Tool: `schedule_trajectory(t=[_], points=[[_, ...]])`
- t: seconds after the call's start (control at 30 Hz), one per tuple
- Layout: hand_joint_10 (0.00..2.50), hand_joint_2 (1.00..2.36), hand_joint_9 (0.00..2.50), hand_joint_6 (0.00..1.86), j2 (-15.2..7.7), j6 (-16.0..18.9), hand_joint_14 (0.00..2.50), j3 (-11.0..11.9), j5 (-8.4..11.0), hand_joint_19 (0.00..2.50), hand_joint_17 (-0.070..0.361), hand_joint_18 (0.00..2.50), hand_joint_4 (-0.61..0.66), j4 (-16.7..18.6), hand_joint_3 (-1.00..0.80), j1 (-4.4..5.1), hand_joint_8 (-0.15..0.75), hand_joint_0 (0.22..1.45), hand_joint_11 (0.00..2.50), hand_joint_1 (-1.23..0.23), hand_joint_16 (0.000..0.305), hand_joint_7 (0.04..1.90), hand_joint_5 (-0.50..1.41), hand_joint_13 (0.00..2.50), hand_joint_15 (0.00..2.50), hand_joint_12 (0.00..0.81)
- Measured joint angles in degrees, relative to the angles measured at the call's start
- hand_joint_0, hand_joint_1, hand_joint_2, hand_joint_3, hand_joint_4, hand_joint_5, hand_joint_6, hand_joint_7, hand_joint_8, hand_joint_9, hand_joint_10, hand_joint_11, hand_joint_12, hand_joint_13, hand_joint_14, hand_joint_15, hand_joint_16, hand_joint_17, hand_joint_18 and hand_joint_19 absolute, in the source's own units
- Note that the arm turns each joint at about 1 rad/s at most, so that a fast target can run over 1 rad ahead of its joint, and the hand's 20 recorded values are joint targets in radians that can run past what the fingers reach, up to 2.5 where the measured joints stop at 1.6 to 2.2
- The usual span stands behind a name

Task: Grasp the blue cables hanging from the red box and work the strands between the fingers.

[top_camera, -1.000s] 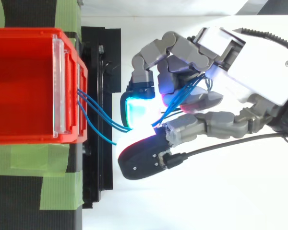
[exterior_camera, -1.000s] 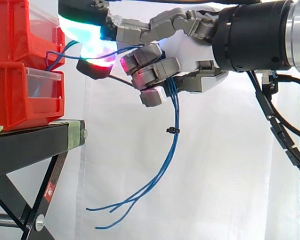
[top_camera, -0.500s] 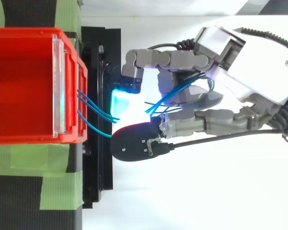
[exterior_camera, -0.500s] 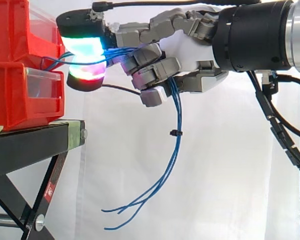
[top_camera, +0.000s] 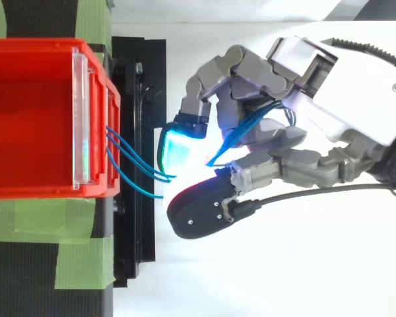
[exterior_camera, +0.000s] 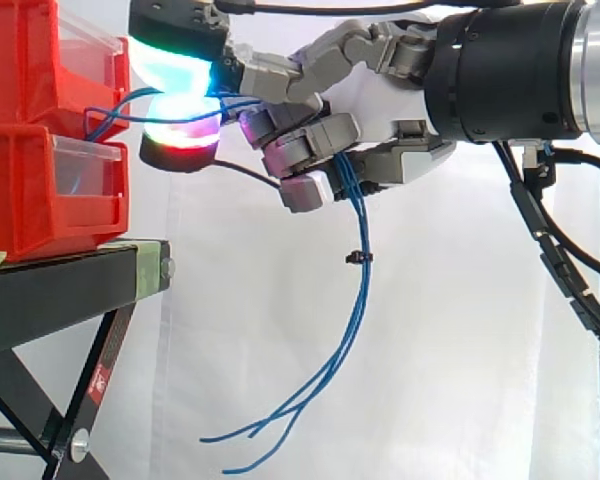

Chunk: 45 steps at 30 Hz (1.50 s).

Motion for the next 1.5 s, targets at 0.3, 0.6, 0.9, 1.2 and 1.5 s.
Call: schedule_trajectory(t=[0.3,0.6,0.9,1.2,1.5], points=[[2.50,1.01,0.67,0.91,0.0,0.2,2.50,0.0,0.02,1.28,0.102,1.37,0.17,-0.1,-0.78,0.01,0.376,0.98,2.46,-0.66,0.045,1.10,0.13,1.00,1.32,0.418],[2.50,1.02,0.67,0.02,0.0,0.8,2.50,0.0,-0.02,1.28,0.102,1.37,0.44,0.0,-0.49,0.01,0.376,1.14,2.46,-0.62,0.045,0.92,0.38,1.00,1.32,0.418],[2.50,1.02,0.67,0.98,0.0,0.8,2.50,0.0,0.03,1.28,0.102,1.37,0.19,0.1,-0.34,0.00,0.376,1.25,2.46,-0.63,0.045,1.20,0.13,1.00,1.32,0.418],[2.50,1.01,0.67,1.33,0.0,1.1,2.50,0.0,-0.03,1.28,0.102,1.37,0.27,0.2,-0.64,-0.01,0.376,0.94,2.46,-0.70,0.045,1.04,-0.08,1.00,1.32,0.418],[2.50,1.01,0.67,0.04,0.0,2.6,2.50,0.0,0.04,1.28,0.102,1.37,0.29,0.1,-0.34,-0.01,0.376,1.12,2.46,-0.60,0.045,1.46,0.45,1.00,1.32,0.418]])
